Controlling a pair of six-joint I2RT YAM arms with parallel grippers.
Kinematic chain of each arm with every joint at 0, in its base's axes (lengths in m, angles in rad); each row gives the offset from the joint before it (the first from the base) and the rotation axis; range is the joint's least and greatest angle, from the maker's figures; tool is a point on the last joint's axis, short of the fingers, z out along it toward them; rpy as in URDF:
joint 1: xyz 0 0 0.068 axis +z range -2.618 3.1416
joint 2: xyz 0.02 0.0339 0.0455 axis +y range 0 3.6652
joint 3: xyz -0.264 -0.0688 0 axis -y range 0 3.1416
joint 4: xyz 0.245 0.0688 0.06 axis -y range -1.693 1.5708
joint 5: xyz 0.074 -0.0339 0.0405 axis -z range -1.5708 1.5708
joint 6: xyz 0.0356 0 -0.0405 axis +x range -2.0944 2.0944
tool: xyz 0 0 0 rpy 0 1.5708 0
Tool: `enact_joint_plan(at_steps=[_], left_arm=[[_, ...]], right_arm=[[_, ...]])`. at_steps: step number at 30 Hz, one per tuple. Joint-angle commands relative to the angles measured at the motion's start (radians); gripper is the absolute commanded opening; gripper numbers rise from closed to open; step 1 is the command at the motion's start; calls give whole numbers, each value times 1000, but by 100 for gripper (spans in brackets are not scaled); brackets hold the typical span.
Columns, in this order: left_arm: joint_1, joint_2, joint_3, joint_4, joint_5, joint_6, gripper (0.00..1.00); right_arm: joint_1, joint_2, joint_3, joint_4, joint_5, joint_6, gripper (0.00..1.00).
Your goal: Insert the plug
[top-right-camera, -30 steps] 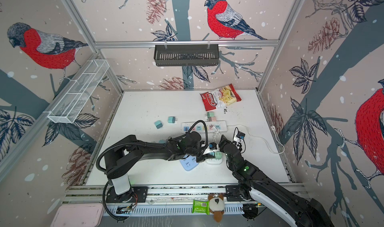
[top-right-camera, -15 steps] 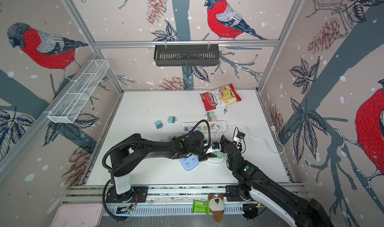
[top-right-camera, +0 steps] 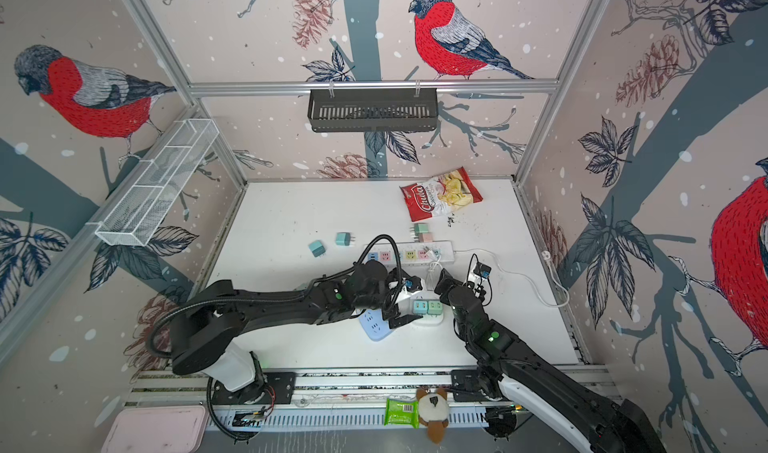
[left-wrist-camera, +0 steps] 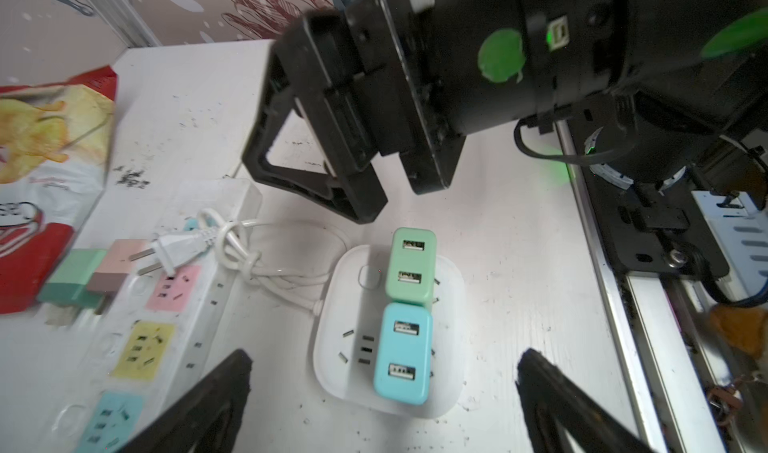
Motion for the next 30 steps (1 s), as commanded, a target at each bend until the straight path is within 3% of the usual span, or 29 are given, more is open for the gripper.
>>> enact_joint_plan(at_steps=[1, 6, 10, 12, 15, 19, 25, 30], left_arm=[[3, -95, -76, 157, -91, -73, 99], [53, -299, -300, 427, -357, -232, 99], [118, -477, -466, 547, -724, -404, 99], [139, -543, -515, 565, -852, -446, 99], [166, -601, -530, 526, -937, -519, 99], [195, -590, -503, 424, -1037, -653, 99], [280, -589, -437, 181, -1085, -866, 99], [296, -621, -448, 138, -1141, -956, 99]], right_arm=[[2, -10, 18, -4, -62, -41, 85], [55, -12, 65, -52, -65, -66, 79], [217, 32, 136, -106, 94, -68, 80], [309, 81, 188, -141, 174, -55, 79], [440, 189, 277, -173, 271, -38, 78], [540, 408, 419, -206, 314, -26, 67], [561, 748, 641, -253, 219, -1, 46], [553, 929, 777, -337, 182, 19, 26]])
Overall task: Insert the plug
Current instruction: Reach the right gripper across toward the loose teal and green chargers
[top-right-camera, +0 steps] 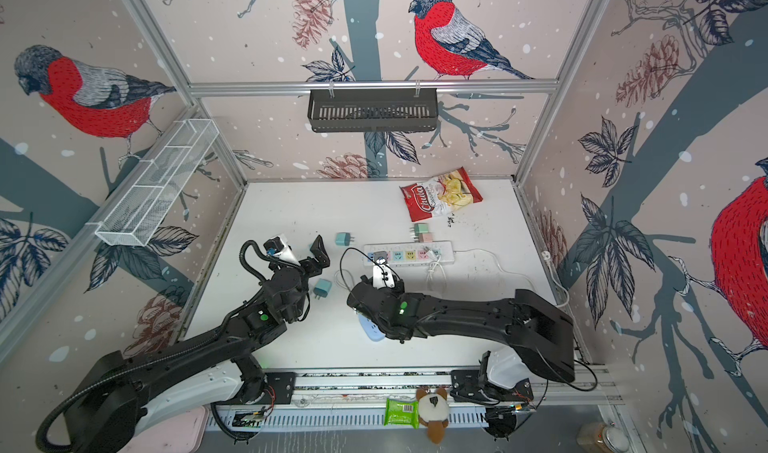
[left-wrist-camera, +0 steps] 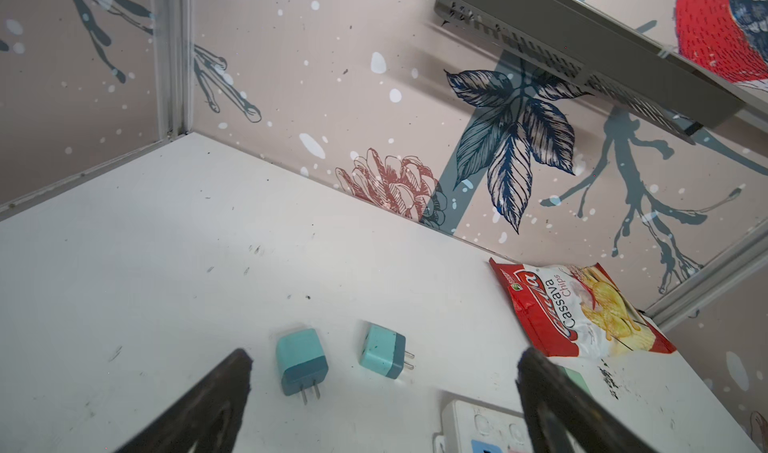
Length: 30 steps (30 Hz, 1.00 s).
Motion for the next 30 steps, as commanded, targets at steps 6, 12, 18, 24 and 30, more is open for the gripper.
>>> enact_joint_plan(at_steps=[6, 12, 18, 24, 30], left_arm=[[10, 7, 59, -205, -114, -269, 99], [11, 25, 117, -349, -152, -378, 98], [11, -13, 92, -290, -152, -319, 98], [10, -76, 67, -293, -182, -326, 98], [11, -91, 62, -295, -182, -333, 98]], right_arm=[[-58, 54, -75, 29, -155, 50, 18], [-88, -21, -164, -38, -182, 137, 14], [-59, -39, -246, -67, -183, 204, 14], [-27, -39, -227, -74, -199, 200, 13], [10, 56, -154, -83, -218, 175, 13]])
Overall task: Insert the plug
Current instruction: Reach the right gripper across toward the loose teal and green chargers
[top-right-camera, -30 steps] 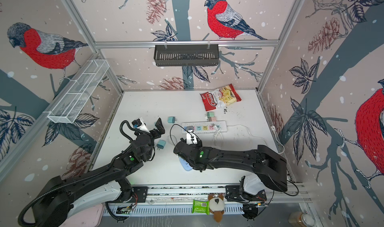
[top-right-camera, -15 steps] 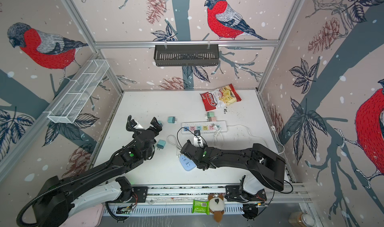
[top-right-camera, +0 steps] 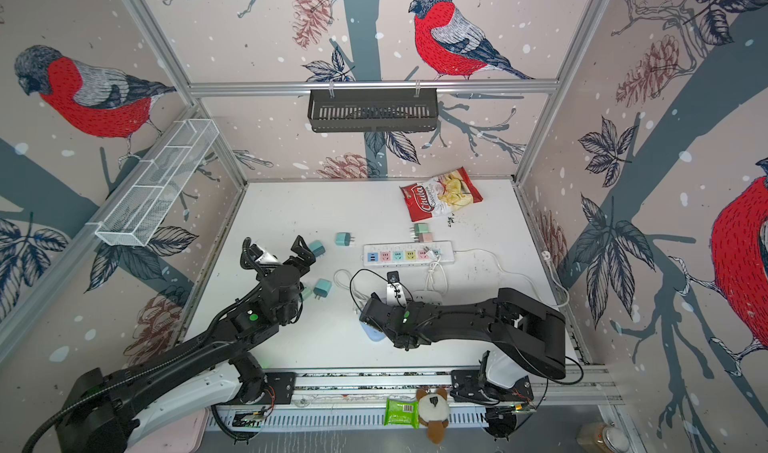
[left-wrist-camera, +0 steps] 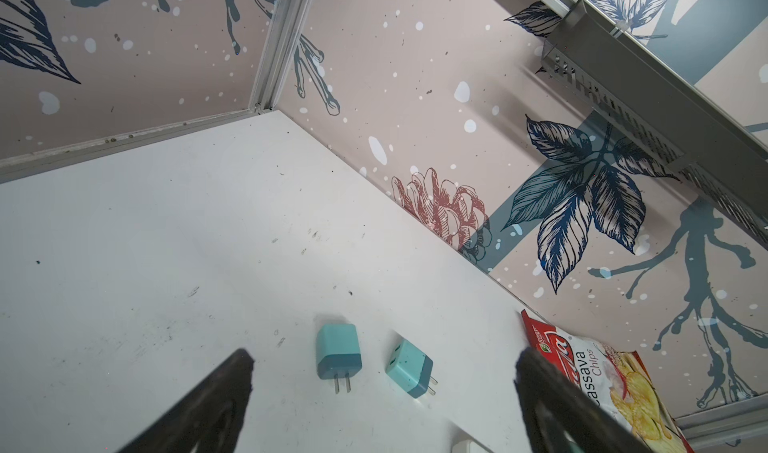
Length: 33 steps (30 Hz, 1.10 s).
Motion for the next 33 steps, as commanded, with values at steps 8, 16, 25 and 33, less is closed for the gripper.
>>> enact_joint_plan(at_steps=[8, 16, 25, 33], left_arm=[[0, -27, -8, 8, -52, -29, 98], [19, 2, -25, 40, -35, -26, 98], [209, 28, -81, 35, 200, -150, 98], [306, 31, -96, 15, 300, -208, 98]], right_arm=[[41, 100, 98, -22, -38, -35, 14], [71, 87, 123, -22, -12, -42, 18], [134, 16, 180, -58, 139, 13, 29], [148, 2, 232, 76, 195, 77, 49]])
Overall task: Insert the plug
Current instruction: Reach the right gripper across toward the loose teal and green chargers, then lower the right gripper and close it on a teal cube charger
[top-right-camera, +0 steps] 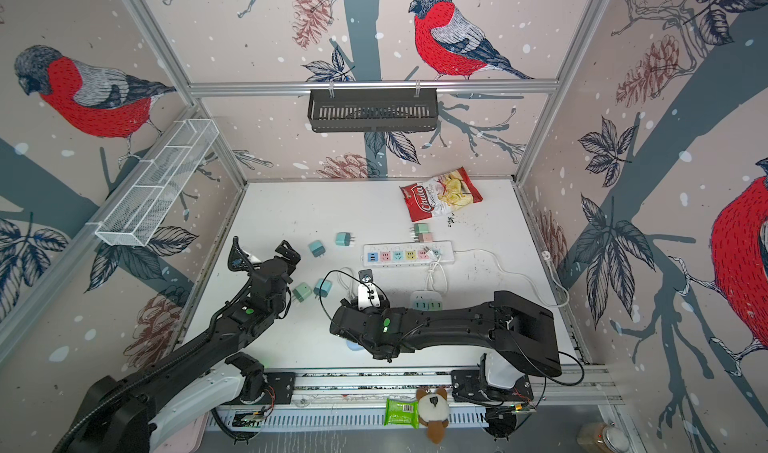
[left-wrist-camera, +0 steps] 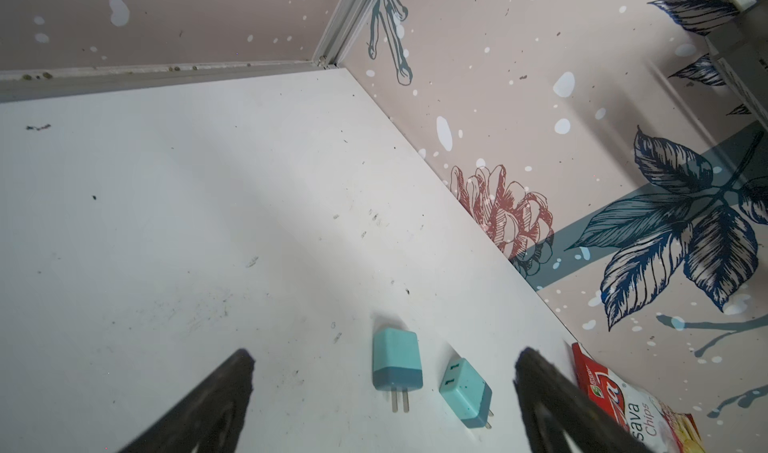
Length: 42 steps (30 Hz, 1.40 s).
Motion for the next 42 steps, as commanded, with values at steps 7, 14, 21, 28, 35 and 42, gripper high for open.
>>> enact_joint_plan(at_steps=[7, 14, 21, 28, 35, 42], left_arm=[[5, -11, -2, -9, 32, -50, 97], [12, -43, -27, -21, 15, -77, 97], [26, -103, -90, 23, 3, -105, 97], [36, -92, -96, -16, 7, -174, 98], [66, -158, -168, 30, 13, -214, 97], [67, -154, -163, 9, 6, -237, 97]], right_arm=[[34, 12, 96, 132, 126, 20, 85], [-30, 101, 143, 100, 53, 88, 97], [-56, 276, 325, -4, -15, 95, 78], [-89, 474, 525, -83, -86, 89, 67], [-133, 581, 614, -84, -148, 72, 67], [-143, 680, 717, -117, -190, 46, 69]])
